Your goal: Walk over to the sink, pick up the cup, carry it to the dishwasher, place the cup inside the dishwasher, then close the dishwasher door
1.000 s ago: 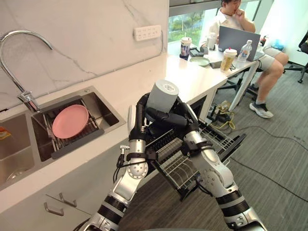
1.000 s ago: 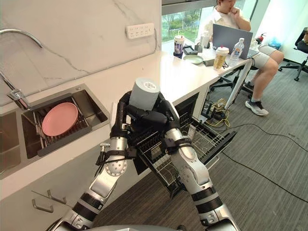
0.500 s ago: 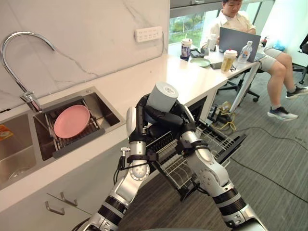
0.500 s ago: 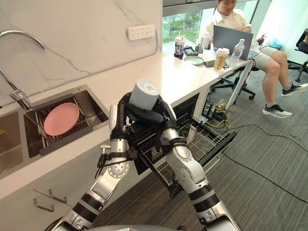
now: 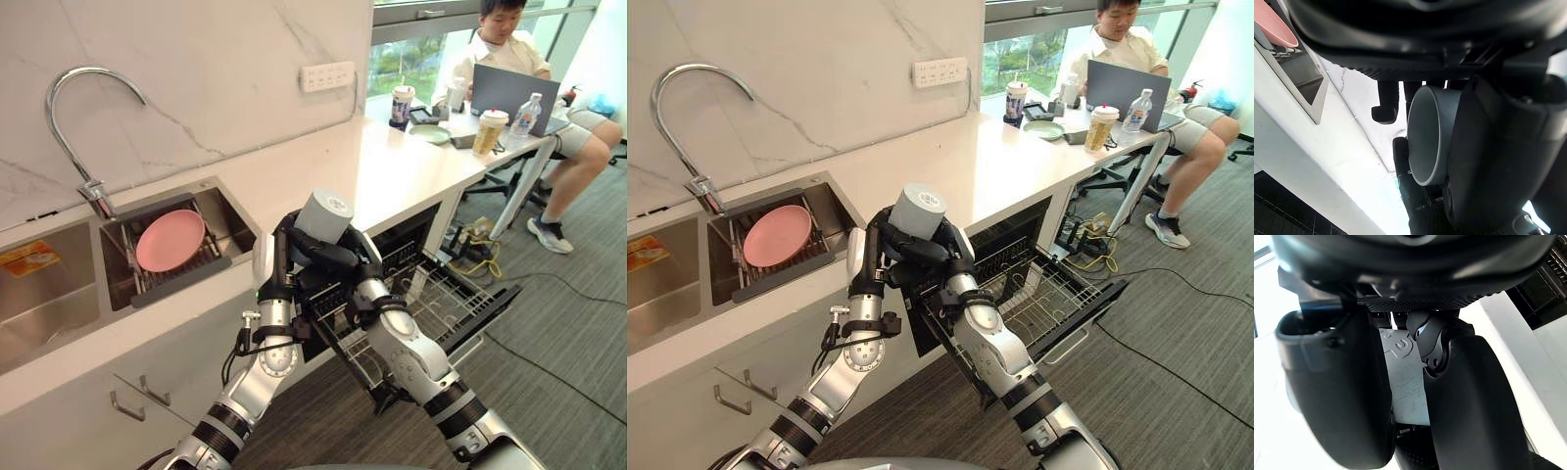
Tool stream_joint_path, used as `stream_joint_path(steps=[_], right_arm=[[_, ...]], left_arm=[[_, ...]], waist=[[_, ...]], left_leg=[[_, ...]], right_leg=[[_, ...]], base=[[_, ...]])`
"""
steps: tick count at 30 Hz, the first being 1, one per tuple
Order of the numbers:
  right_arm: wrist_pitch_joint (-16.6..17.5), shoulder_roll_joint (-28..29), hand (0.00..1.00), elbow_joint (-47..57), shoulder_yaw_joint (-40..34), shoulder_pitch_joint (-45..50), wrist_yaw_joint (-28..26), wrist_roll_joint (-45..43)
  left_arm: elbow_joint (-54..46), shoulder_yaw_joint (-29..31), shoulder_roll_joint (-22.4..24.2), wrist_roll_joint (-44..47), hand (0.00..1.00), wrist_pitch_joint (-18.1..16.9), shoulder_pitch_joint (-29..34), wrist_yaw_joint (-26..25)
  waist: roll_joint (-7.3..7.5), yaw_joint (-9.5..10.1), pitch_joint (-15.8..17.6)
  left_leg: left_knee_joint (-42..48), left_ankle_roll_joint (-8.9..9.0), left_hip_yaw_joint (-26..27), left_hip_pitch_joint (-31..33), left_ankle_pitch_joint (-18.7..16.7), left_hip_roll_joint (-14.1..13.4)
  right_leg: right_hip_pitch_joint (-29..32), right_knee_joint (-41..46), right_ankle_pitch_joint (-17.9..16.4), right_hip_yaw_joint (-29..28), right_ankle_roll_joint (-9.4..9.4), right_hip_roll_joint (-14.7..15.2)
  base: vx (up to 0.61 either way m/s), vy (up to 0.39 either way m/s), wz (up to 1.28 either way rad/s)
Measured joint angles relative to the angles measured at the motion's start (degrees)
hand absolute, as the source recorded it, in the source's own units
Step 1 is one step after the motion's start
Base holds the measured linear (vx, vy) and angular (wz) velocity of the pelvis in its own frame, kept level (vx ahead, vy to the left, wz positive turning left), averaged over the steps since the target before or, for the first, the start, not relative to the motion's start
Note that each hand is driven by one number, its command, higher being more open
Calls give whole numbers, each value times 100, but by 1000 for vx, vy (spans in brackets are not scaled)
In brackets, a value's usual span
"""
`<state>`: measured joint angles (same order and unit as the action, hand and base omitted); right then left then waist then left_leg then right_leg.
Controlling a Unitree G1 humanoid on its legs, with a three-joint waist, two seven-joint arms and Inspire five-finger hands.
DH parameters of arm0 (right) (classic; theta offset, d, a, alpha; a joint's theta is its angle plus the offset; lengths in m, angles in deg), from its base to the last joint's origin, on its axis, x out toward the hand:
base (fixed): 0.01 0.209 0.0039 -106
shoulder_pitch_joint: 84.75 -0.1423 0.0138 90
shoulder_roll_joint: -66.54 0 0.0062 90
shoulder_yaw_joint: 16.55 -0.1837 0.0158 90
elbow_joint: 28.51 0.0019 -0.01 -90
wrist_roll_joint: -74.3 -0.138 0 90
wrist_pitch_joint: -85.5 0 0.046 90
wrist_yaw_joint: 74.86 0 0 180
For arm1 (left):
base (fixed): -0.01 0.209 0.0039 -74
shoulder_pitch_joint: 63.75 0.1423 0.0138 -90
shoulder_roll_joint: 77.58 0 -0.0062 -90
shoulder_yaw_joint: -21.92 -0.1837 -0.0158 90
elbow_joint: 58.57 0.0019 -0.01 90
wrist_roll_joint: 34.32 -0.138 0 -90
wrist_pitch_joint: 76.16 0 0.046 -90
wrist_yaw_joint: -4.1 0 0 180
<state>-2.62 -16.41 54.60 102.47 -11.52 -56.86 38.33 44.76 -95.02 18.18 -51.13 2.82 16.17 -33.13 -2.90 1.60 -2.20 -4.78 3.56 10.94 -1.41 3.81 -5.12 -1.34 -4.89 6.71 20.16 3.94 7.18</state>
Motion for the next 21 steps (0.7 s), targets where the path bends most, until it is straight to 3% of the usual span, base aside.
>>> stream_joint_path(steps=[8, 16, 19, 21], right_arm=[[317, 146, 0, 0, 59, 0, 558, 238], [552, 216, 0, 28, 85, 1, 1004, 245], [761, 289, 0, 142, -199, 1, 1359, 485], [1115, 437, 0, 340, -881, 0, 1645, 693]], left_arm=[[112, -102, -3, 6, 100, -122, -140, 23], [46, -299, -70, -41, 100, -127, -102, 24], [-165, -635, -156, -445, 100, -232, 208, 27], [-196, -967, -135, -652, 100, -352, 593, 147]], waist=[[-133, 20, 96], [-152, -129, 113], [-150, -137, 114], [-147, -127, 117]], left_leg=[[-1, 20, 161, 42, 35, -86], [-6, 32, 190, -19, 36, -89], [-7, 38, 179, -14, 35, -87], [-7, 36, 159, -4, 36, -69]], right_leg=[[141, -2, 19, -143, -44, -88], [101, 0, 21, -179, -46, -93], [101, -1, 19, -171, -46, -91], [102, -1, 19, -151, -45, -75]], base=[[14, -22, -12], [2, -1, -1], [0, 0, 0], [11, 1, 5]])
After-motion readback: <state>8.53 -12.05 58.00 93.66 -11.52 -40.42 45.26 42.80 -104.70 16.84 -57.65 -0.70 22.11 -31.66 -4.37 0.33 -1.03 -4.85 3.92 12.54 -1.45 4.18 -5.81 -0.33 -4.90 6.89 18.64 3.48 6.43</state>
